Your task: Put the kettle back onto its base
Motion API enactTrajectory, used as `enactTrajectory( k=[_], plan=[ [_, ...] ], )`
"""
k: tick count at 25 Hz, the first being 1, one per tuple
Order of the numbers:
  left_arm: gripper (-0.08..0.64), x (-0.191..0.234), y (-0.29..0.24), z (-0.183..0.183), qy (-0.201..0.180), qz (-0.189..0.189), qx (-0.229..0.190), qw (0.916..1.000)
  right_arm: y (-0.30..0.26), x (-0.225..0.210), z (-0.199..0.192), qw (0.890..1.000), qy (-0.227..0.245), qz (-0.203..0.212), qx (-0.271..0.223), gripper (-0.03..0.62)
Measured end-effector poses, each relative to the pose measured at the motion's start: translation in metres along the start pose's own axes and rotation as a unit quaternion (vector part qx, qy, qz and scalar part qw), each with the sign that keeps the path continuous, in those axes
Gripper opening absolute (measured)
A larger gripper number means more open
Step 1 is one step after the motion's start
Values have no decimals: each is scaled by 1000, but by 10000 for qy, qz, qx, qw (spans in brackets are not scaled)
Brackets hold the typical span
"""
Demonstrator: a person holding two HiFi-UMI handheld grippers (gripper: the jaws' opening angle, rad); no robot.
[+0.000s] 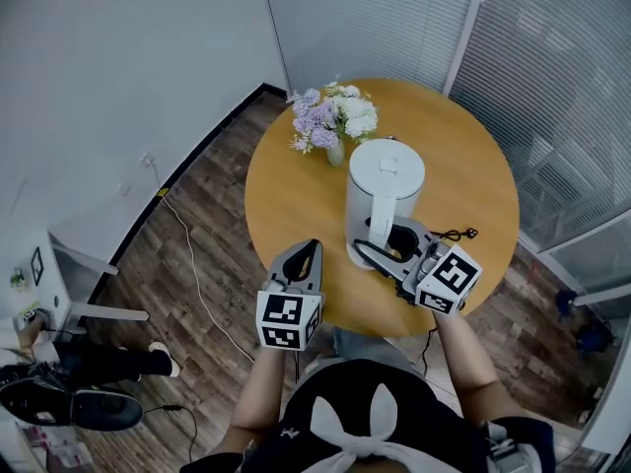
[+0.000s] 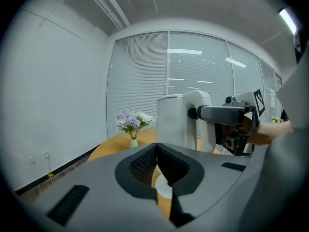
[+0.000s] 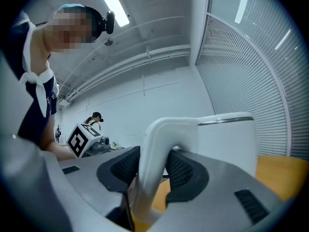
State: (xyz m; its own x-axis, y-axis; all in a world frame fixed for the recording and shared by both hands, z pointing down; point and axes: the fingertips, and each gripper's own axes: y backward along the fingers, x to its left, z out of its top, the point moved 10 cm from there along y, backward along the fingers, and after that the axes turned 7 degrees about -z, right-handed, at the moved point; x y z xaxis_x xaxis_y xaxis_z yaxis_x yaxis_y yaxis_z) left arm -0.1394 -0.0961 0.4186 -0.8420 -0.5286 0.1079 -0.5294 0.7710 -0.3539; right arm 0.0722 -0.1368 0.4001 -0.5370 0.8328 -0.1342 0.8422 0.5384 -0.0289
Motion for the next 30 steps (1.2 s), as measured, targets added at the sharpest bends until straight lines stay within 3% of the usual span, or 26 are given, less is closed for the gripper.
enactTrajectory(
  k=[30],
  plan=[
    [26, 35, -29, -15, 226, -21, 340, 9992, -19, -31, -62, 9966, -588, -323, 480, 173]
  ],
)
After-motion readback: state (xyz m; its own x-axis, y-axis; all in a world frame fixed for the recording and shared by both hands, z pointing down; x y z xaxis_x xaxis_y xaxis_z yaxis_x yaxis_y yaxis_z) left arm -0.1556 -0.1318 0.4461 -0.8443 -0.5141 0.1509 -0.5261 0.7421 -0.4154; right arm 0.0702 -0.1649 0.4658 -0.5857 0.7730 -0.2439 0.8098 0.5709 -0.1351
